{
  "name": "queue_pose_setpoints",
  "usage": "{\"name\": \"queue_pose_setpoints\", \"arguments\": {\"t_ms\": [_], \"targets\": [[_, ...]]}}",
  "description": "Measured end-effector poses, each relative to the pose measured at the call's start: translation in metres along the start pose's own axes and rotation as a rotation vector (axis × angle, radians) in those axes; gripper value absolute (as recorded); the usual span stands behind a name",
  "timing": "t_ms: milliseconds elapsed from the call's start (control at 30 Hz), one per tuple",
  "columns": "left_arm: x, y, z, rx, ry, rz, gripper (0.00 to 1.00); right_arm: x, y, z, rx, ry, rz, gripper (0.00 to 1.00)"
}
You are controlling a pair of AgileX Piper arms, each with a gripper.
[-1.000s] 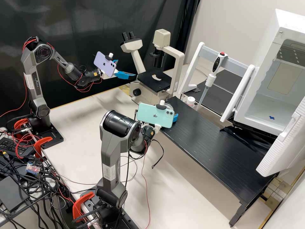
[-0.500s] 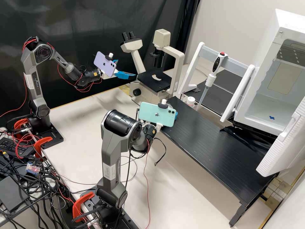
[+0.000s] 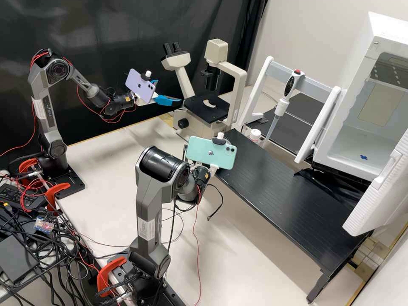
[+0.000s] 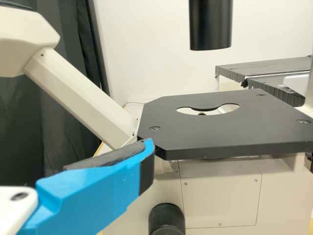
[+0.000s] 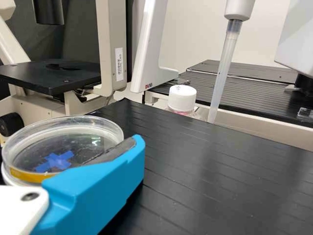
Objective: Move the petri dish to the incubator
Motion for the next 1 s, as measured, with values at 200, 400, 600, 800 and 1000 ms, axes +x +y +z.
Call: {"name": "queue_pose_setpoints", "arguments": {"t_ms": [200,400,600,800,1000], "targets": [[0.0,0.0,0.0,0.0,0.0,0.0,1.0,0.001,0.001,0.001,-0.001,-0.005,0.001,0.0],[0.0,0.0,0.0,0.0,0.0,0.0,1.0,0.002,0.003,0.002,-0.002,-0.009,0.004,0.0],[0.0,0.0,0.0,0.0,0.0,0.0,1.0,0.002,0.003,0.001,-0.004,-0.008,0.002,0.0],[0.0,0.0,0.0,0.0,0.0,0.0,1.0,0.001,0.006,0.005,-0.013,-0.015,0.007,0.0],[0.0,0.0,0.0,0.0,0.0,0.0,1.0,-0.012,0.032,0.019,-0.012,-0.077,0.096,0.0]]}}
